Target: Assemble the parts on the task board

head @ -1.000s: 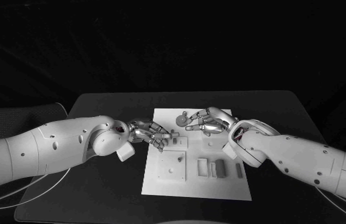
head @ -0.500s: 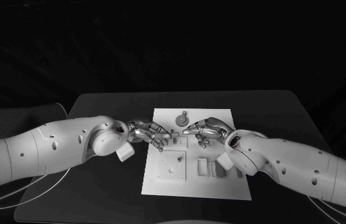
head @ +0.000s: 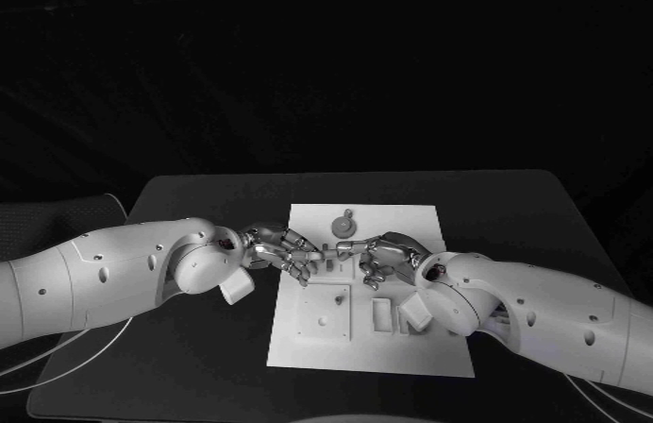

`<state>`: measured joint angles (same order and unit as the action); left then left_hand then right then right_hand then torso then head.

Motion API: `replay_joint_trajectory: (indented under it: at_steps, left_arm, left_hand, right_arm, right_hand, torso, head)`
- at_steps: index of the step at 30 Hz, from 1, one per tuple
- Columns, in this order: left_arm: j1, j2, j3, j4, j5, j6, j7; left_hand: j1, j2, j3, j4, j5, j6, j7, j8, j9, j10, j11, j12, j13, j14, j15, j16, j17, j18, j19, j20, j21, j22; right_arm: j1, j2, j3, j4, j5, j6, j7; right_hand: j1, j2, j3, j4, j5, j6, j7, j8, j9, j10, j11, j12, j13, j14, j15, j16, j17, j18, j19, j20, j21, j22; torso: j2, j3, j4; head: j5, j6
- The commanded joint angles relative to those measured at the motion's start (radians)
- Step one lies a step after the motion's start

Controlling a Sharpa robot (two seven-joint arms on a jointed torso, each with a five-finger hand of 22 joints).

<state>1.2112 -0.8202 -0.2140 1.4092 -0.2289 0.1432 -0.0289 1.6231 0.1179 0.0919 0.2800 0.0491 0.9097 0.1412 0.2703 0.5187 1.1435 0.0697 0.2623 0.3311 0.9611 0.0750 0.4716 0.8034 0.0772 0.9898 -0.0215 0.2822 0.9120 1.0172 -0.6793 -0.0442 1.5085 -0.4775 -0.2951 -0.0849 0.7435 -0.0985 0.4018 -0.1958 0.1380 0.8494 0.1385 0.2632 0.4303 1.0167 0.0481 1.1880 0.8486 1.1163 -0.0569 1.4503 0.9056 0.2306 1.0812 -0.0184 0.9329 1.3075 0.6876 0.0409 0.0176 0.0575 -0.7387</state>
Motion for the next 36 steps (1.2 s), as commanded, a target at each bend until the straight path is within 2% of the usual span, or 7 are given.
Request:
replay_joint_trajectory:
  at_steps: [1,9,14,17,21,36]
  left_arm:
    - [0.001,0.002,0.0,0.003,-0.006,0.011,0.01]
    - [0.001,0.003,0.0,0.003,-0.009,0.011,0.01]
    - [0.001,0.004,0.0,0.003,-0.01,0.013,0.01]
    - [0.001,0.004,0.0,0.002,-0.01,0.015,0.009]
    - [0.001,0.005,0.001,0.002,-0.011,0.016,0.009]
    - [0.001,0.005,0.001,0.003,-0.02,0.018,0.007]
  left_hand:
    - [0.006,0.007,0.005,0.0,0.002,0.027,-0.02,0.01,0.008,0.01,0.0,-0.004,0.001,-0.003,0.002,-0.006,0.002,0.009,-0.006,-0.001,-0.006,0.002]
    - [0.007,0.007,0.005,0.0,0.002,0.027,-0.02,0.01,0.008,0.01,0.0,-0.005,0.001,-0.003,0.002,-0.007,0.002,0.009,-0.006,-0.001,-0.006,0.002]
    - [0.008,0.007,0.005,0.0,0.002,0.027,-0.02,0.01,0.008,0.01,0.0,-0.006,0.001,-0.003,0.002,-0.007,0.002,0.009,-0.006,-0.001,-0.006,0.002]
    - [0.008,0.007,0.005,0.0,0.003,0.027,-0.02,0.01,0.008,0.011,0.0,-0.006,0.001,-0.003,0.002,-0.007,0.002,0.009,-0.006,-0.001,-0.006,0.002]
    - [0.009,0.006,0.005,0.0,0.003,0.028,-0.019,0.01,0.008,0.011,0.0,-0.006,0.001,-0.003,0.002,-0.007,0.002,0.009,-0.007,-0.001,-0.006,0.002]
    - [0.01,0.005,0.005,0.0,0.003,0.028,-0.019,0.01,0.008,0.013,0.001,-0.008,0.001,-0.004,0.002,-0.007,0.003,0.008,-0.007,-0.001,-0.006,0.002]
  right_arm:
    - [-0.001,0.003,0.0,0.001,0.048,0.025,-0.004]
    - [-0.002,0.013,0.0,-0.002,0.041,0.032,-0.005]
    - [-0.002,0.019,0.0,-0.002,0.032,0.028,0.001]
    - [-0.002,0.022,0.0,-0.002,0.031,0.007,0.019]
    - [-0.006,0.023,0.001,0.004,0.023,0.005,0.032]
    - [-0.006,0.031,0.001,0.001,0.01,-0.003,0.038]
  right_hand:
    - [-0.012,0.002,0.001,0.006,-0.004,-0.013,0.02,0.003,0.0,-0.002,-0.003,0.006,-0.001,0.001,-0.005,0.006,-0.001,0.031,0.002,-0.008,-0.003,0.011]
    - [0.007,0.016,0.014,-0.013,0.003,-0.008,0.018,0.008,0.001,-0.002,-0.005,0.009,-0.001,0.001,-0.006,0.008,0.0,0.031,0.003,-0.011,-0.001,0.013]
    - [0.032,0.039,0.02,-0.05,0.006,0.001,0.017,0.015,0.004,-0.001,-0.007,0.011,-0.001,0.001,-0.008,0.01,0.0,0.031,0.003,-0.01,0.003,0.016]
    - [0.051,0.054,0.026,-0.073,0.01,0.008,0.014,0.021,0.006,0.001,-0.009,0.013,-0.002,0.002,-0.01,0.01,-0.001,0.031,0.005,-0.009,0.005,0.016]
    - [0.071,0.065,0.031,-0.091,0.014,0.018,0.01,0.028,0.008,0.007,-0.012,0.015,-0.003,0.006,-0.013,0.011,-0.002,0.031,0.009,-0.009,0.007,0.016]
    - [0.131,0.065,0.027,-0.096,0.014,0.033,0.005,0.038,0.013,0.012,-0.018,0.016,-0.005,0.01,-0.019,0.011,-0.003,0.031,0.009,-0.008,0.01,0.016]
  torso:
    - [0.0,0.0001,0.0004]
    - [0.0,-0.0005,0.0003]
    - [0.0,0.0001,0.0005]
    - [0.0,0.0002,0.0003]
    - [0.0,0.0005,0.0002]
    - [0.0,0.0,0.0004]
  head:
    - [0.001,-0.001]
    - [0.002,-0.002]
    - [0.003,-0.003]
    - [0.003,-0.003]
    - [0.003,-0.005]
    - [0.005,-0.007]
